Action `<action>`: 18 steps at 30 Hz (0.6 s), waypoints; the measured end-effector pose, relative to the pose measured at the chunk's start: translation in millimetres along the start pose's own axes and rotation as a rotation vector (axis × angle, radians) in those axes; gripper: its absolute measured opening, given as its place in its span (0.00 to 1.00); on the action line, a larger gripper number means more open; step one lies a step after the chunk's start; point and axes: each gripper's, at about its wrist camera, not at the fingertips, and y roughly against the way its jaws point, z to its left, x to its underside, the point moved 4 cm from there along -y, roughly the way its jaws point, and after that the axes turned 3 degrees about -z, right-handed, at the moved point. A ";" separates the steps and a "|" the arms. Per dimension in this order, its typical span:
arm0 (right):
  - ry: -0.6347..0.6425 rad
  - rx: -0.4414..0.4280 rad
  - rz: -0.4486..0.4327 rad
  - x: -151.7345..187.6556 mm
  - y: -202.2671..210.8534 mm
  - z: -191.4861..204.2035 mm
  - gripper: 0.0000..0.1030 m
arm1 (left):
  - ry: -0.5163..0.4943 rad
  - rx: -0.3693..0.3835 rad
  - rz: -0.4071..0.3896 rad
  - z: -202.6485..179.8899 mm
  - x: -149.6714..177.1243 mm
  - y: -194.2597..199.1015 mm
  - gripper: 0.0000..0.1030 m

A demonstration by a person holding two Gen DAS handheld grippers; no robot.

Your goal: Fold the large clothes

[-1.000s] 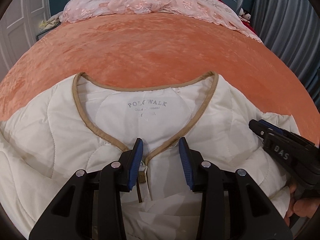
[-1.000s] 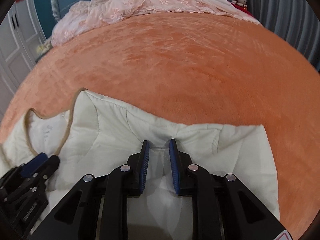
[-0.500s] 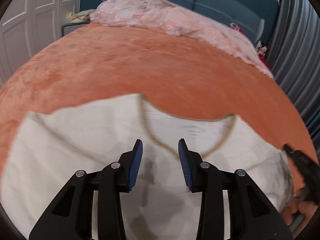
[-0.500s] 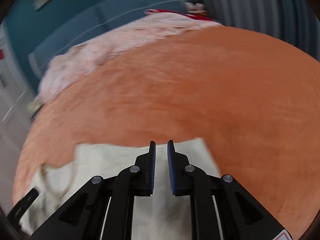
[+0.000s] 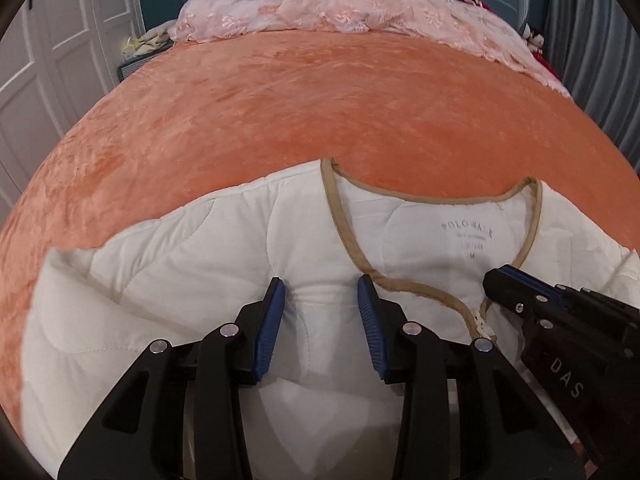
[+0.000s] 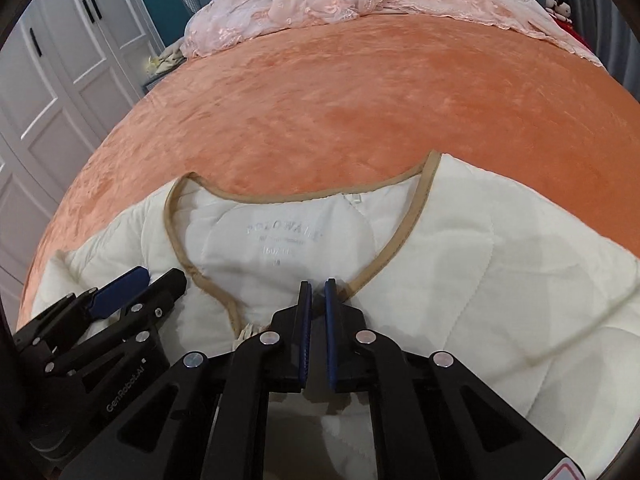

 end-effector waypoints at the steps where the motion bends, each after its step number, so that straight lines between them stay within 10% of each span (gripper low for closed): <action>1: 0.003 0.004 -0.002 0.0 -2.3 -0.3 0.03 | 0.003 0.003 -0.002 0.8 -0.5 -1.5 0.36; 14: -0.026 0.016 -0.065 4.0 -3.1 -5.0 0.00 | 0.042 0.003 -0.047 3.6 -3.2 -10.4 0.41; 18: -0.112 0.105 -0.259 5.7 41.8 -23.0 0.02 | 0.133 -0.065 -0.116 22.1 0.5 13.9 0.42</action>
